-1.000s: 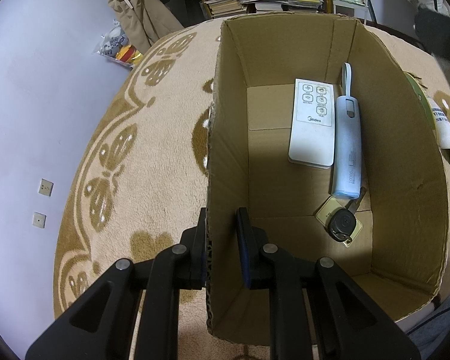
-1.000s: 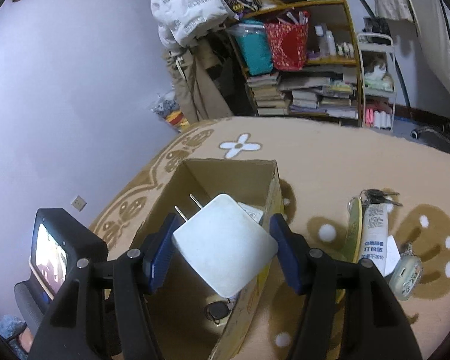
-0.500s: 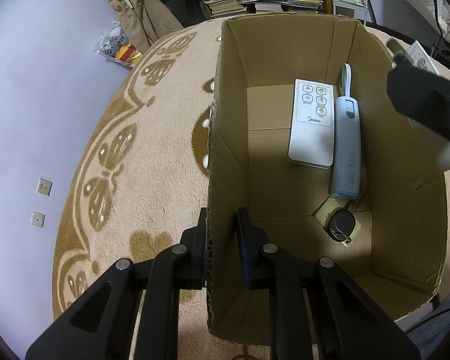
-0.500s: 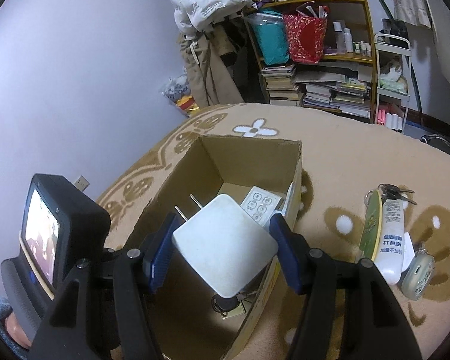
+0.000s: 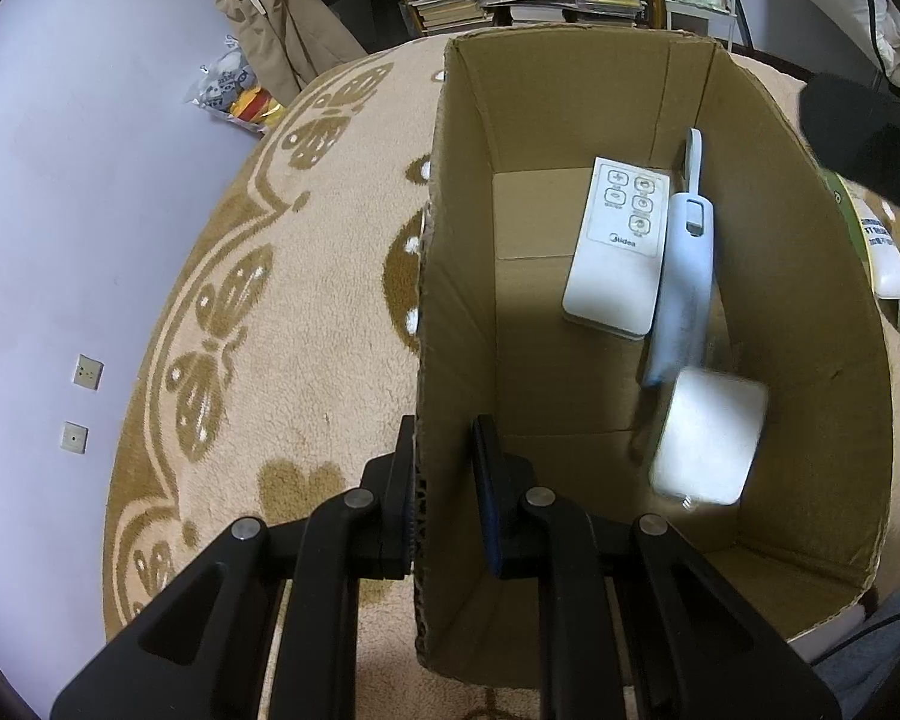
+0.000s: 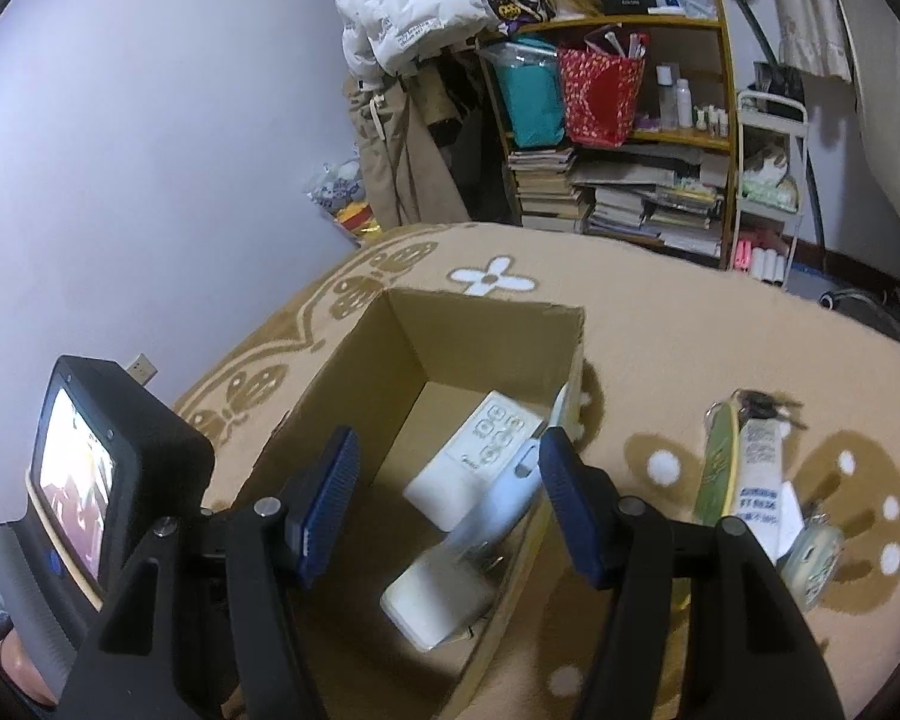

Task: Organize rigid objects
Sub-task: 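Carry the charger into the box and release it beside the keys, then move the open right tool back over the pile toward the cartoon mug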

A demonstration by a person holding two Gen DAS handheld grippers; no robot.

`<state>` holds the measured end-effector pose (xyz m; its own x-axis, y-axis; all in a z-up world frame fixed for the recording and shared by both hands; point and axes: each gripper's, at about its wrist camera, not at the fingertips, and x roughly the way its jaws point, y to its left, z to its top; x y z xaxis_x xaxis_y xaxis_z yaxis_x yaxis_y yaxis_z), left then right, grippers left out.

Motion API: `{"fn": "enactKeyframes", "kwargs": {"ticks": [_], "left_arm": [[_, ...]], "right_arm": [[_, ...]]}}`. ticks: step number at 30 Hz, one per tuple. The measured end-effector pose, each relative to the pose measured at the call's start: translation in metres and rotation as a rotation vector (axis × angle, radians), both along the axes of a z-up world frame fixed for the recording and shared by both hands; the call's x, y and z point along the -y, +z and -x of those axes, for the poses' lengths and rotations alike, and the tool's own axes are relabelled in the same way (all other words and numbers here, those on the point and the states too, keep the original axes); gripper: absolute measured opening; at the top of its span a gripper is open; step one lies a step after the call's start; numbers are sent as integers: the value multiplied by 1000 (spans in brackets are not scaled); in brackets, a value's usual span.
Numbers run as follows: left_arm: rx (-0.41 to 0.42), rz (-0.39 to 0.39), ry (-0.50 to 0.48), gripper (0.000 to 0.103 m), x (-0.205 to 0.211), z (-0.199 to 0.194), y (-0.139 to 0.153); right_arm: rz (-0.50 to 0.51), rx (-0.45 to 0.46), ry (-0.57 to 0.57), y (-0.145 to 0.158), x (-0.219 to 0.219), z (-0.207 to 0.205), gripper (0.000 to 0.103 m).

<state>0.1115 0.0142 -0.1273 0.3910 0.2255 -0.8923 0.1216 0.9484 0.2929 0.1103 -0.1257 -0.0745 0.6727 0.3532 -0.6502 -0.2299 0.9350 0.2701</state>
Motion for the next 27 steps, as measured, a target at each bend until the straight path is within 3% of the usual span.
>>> {"fn": "enactKeyframes", "kwargs": {"ticks": [2,5,12,15,27], "left_arm": [[-2,1,0,17,0,0,0],[0,-3,-3,17,0,0,1],[-1,4,1,17,-1,-1,-1],[-1,6,1,17,-1,-1,-1],[0,4,0,17,-1,-1,0]], "right_arm": [[8,0,-3,2,1,0,77],[29,3,-28,6,6,-1,84],[68,-24,-81,0,20,-4,87],[89,-53,-101,-4,29,-7,96],[75,-98,-260,-11,92,-16,97]]}}
